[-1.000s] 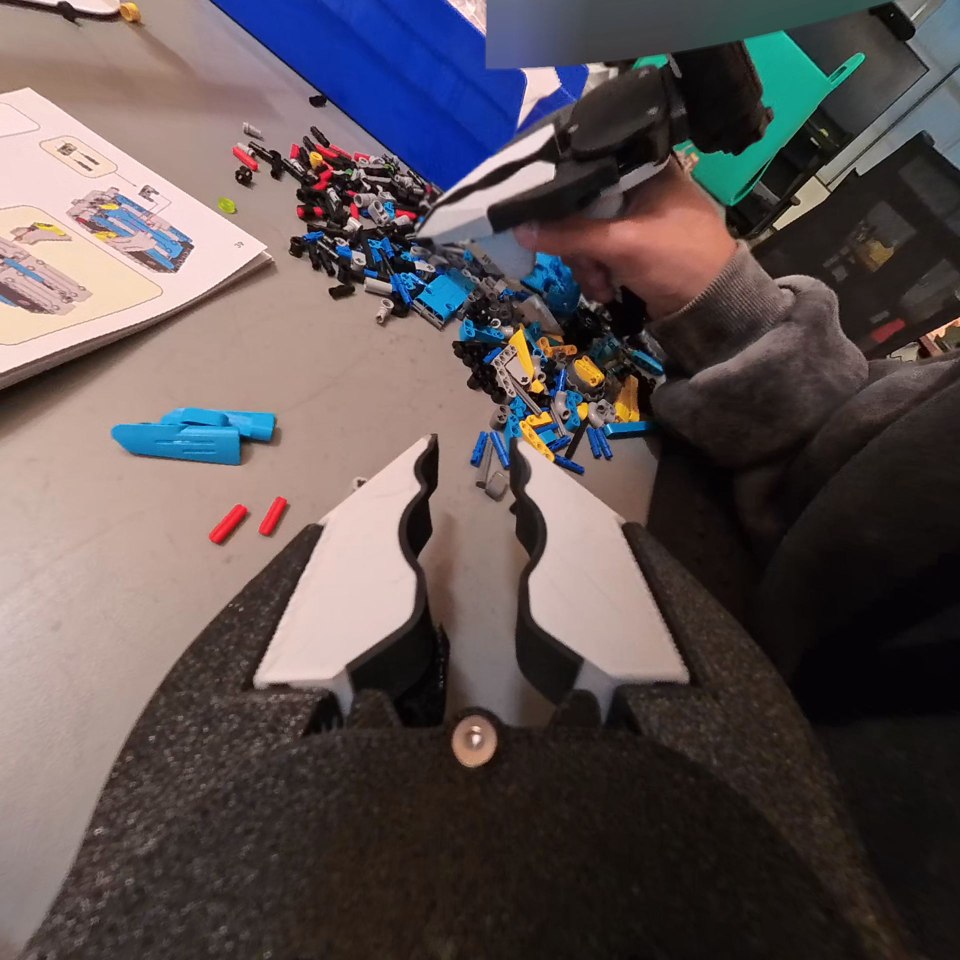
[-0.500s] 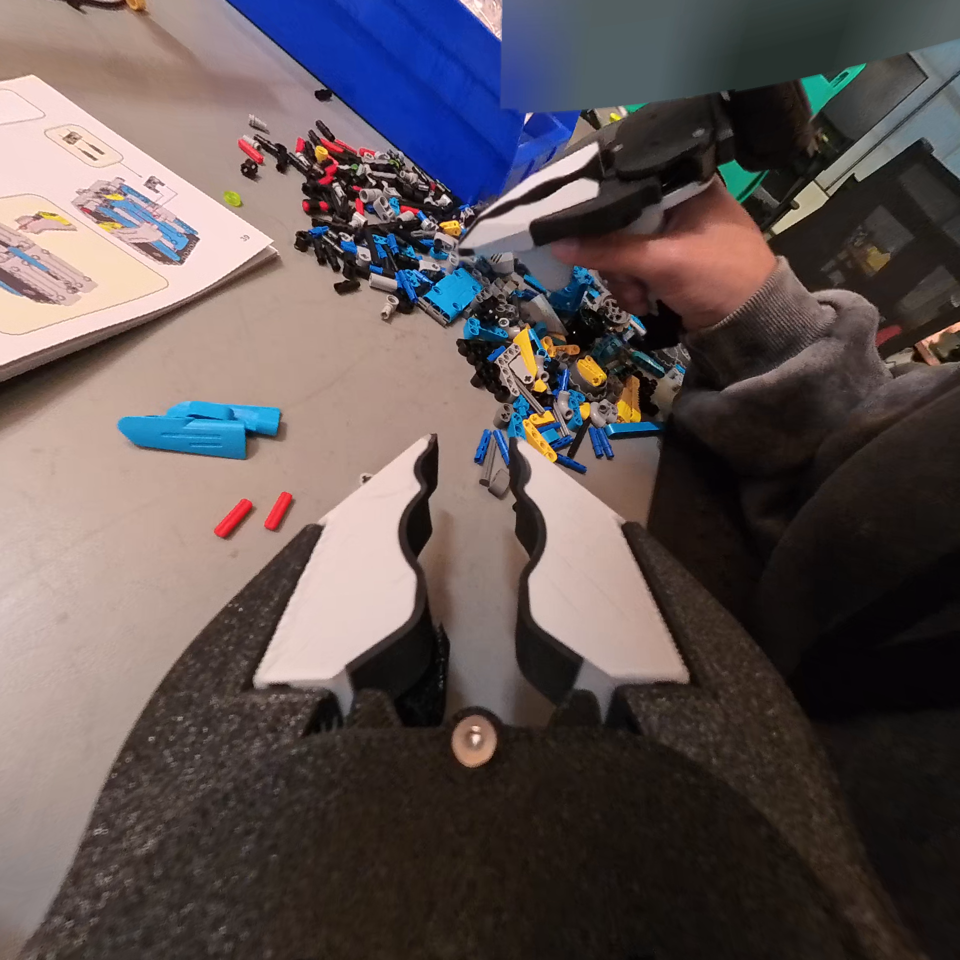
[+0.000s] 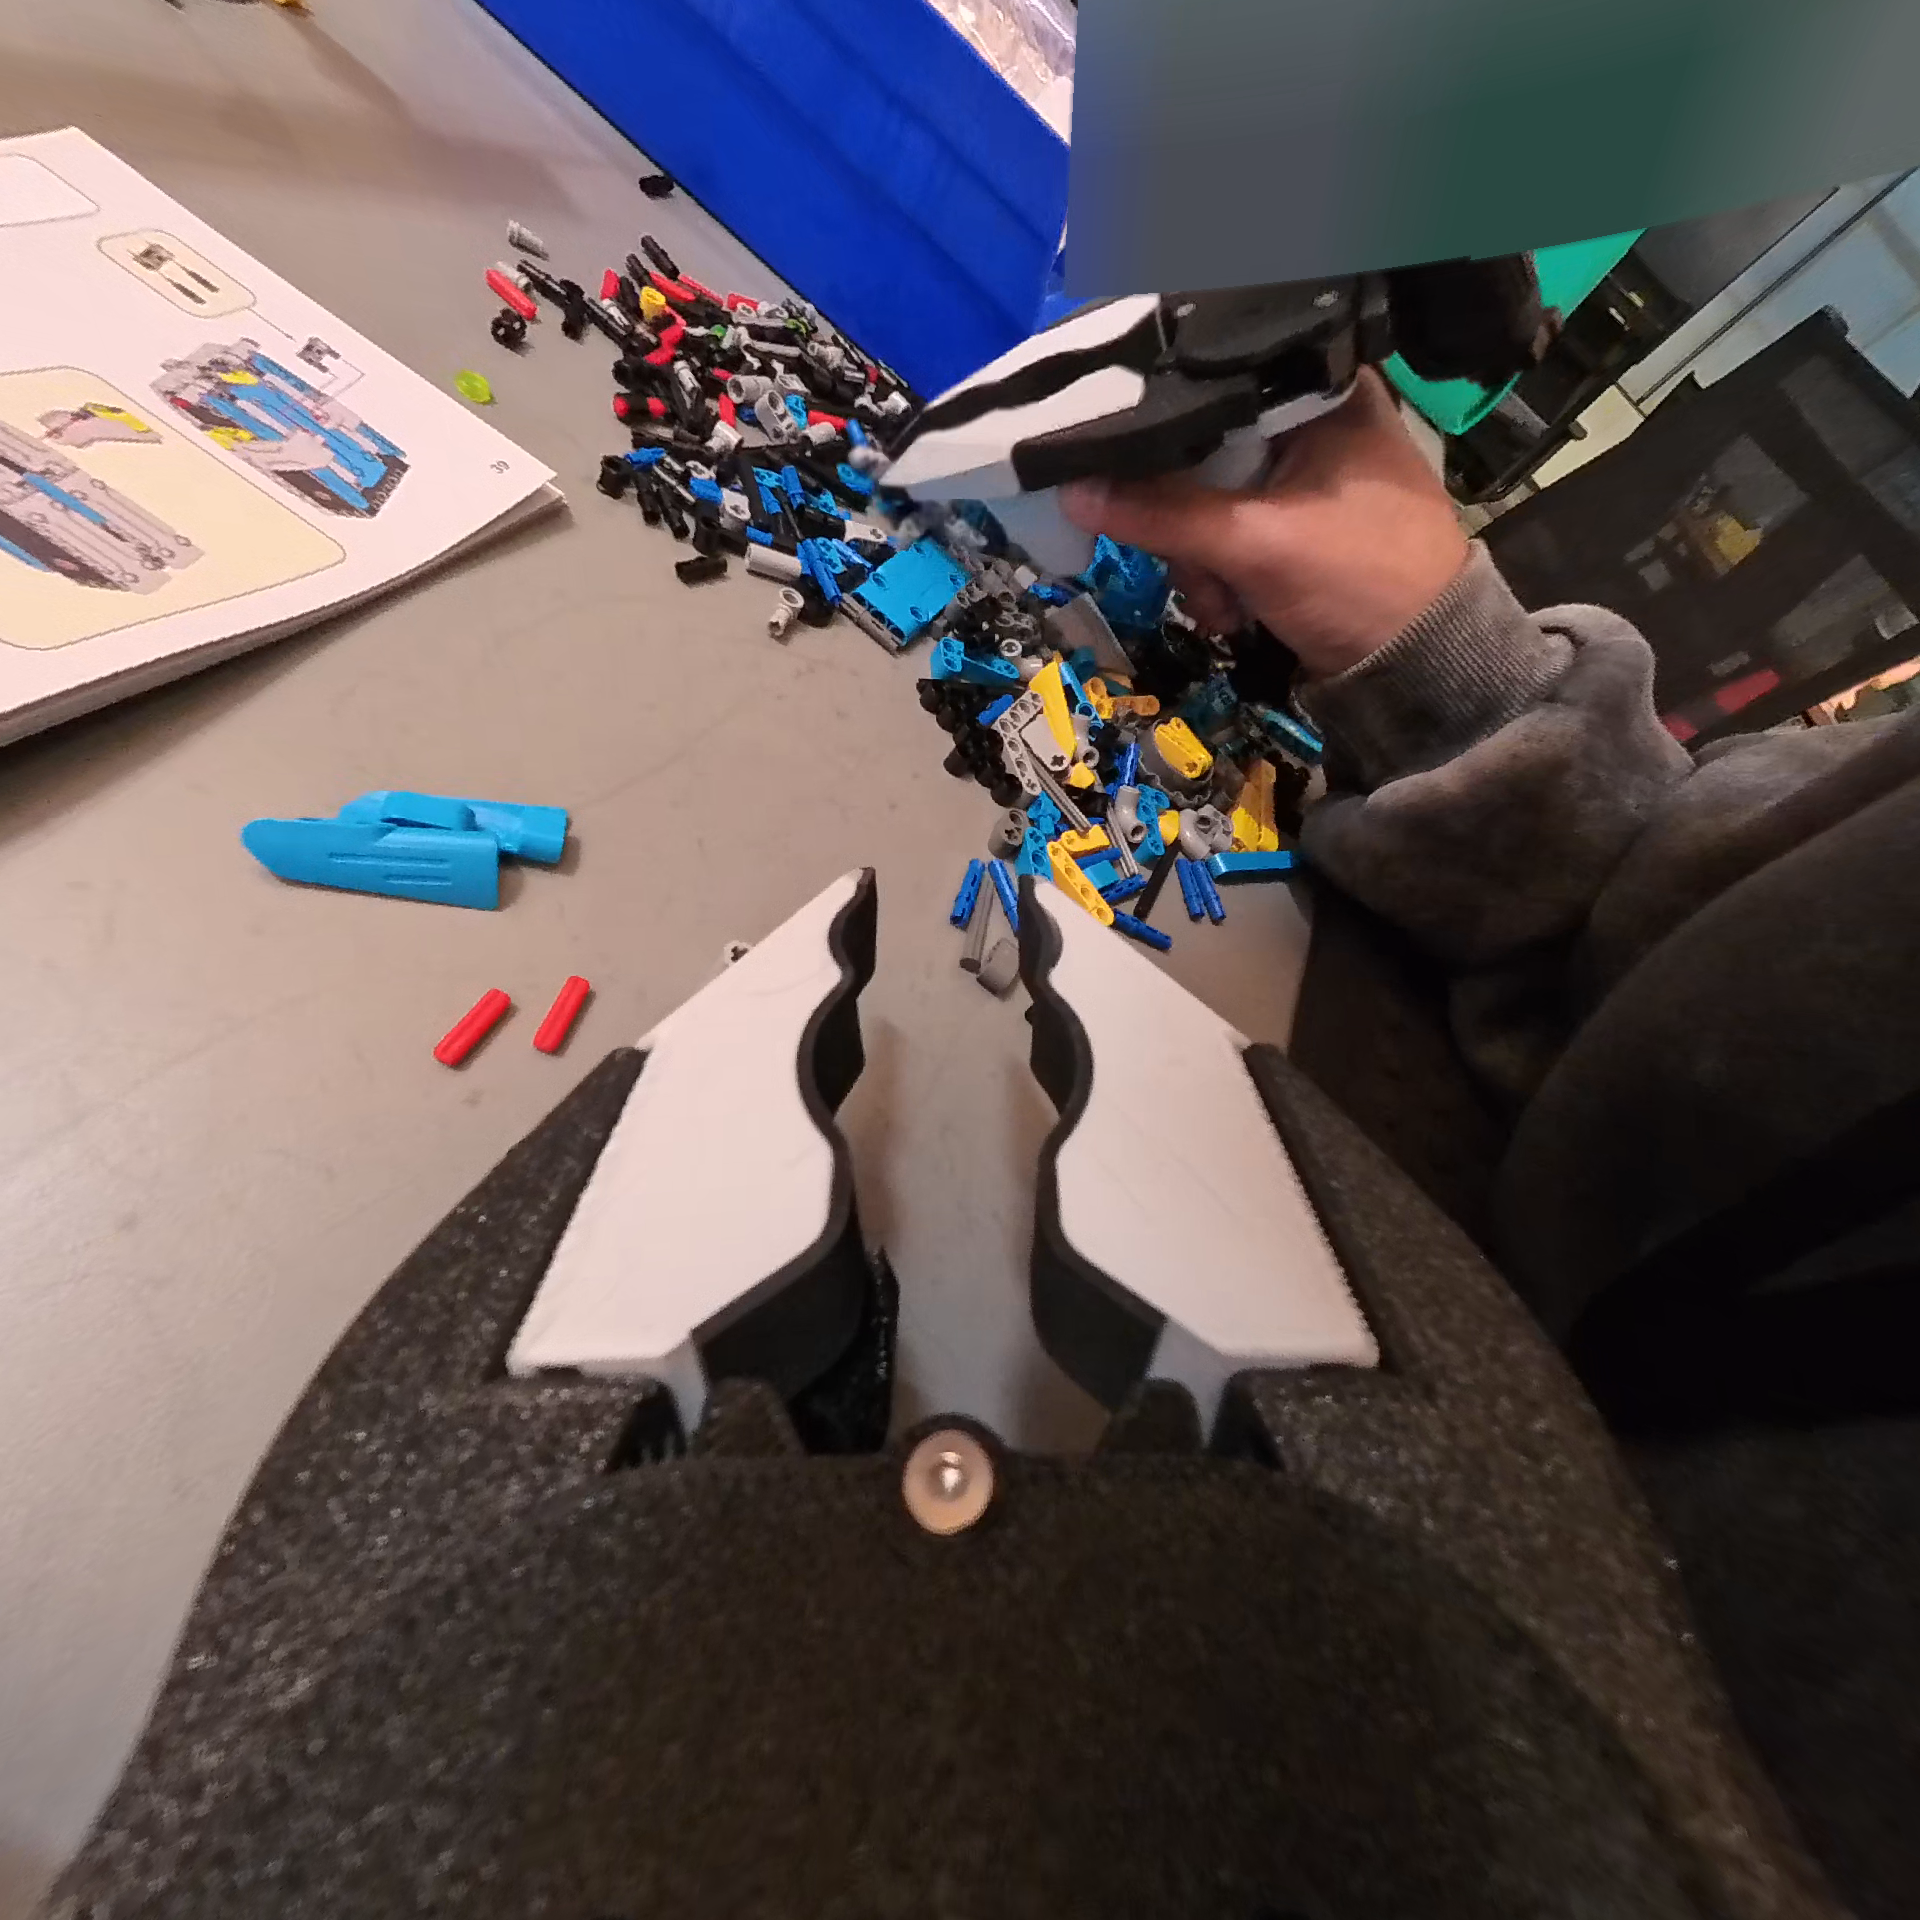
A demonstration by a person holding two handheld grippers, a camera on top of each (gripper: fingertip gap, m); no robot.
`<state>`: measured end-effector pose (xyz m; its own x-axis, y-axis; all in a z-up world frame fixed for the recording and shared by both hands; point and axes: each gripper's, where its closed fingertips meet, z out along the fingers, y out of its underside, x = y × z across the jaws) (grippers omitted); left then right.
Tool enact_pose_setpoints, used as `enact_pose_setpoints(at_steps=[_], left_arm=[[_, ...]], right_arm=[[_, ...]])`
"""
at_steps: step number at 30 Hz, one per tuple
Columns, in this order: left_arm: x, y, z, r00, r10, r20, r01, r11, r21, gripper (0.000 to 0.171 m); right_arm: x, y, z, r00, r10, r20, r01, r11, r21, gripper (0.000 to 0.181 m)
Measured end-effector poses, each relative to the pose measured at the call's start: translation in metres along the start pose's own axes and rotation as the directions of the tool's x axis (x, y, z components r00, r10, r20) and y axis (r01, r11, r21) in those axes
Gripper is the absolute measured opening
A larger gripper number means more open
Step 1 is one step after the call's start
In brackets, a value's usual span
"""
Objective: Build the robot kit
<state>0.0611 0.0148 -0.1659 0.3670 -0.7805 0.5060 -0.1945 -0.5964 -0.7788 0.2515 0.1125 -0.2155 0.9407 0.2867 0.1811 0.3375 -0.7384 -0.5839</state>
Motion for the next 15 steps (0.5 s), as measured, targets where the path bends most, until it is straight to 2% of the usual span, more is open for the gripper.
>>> enact_pose_setpoints(at_steps=[2, 5, 10, 15], left_arm=[[-0.001, 0.000, 0.000, 1.000, 0.002, 0.005, -0.002, 1.000, -0.003, 0.026], [-0.002, 0.001, 0.001, 1.000, 0.005, 0.009, -0.004, 1.000, -0.006, 0.026], [-0.003, 0.001, 0.000, 1.000, -0.003, 0.006, 0.003, 1.000, -0.004, 0.026], [-0.002, 0.001, 0.000, 1.000, -0.002, 0.005, 0.002, 1.000, -0.006, 0.027]], right_arm=[[0.000, 0.004, -0.002, 1.000, 0.007, 0.007, -0.007, 1.000, -0.009, 0.004], [-0.002, 0.008, -0.008, 0.999, 0.039, 0.023, -0.039, 0.999, -0.007, 0.004], [0.009, 0.019, -0.024, 0.995, 0.089, -0.037, -0.089, 0.996, 0.007, 0.005], [0.010, 0.028, -0.025, 0.992, 0.117, -0.037, -0.117, 0.993, 0.002, 0.005]])
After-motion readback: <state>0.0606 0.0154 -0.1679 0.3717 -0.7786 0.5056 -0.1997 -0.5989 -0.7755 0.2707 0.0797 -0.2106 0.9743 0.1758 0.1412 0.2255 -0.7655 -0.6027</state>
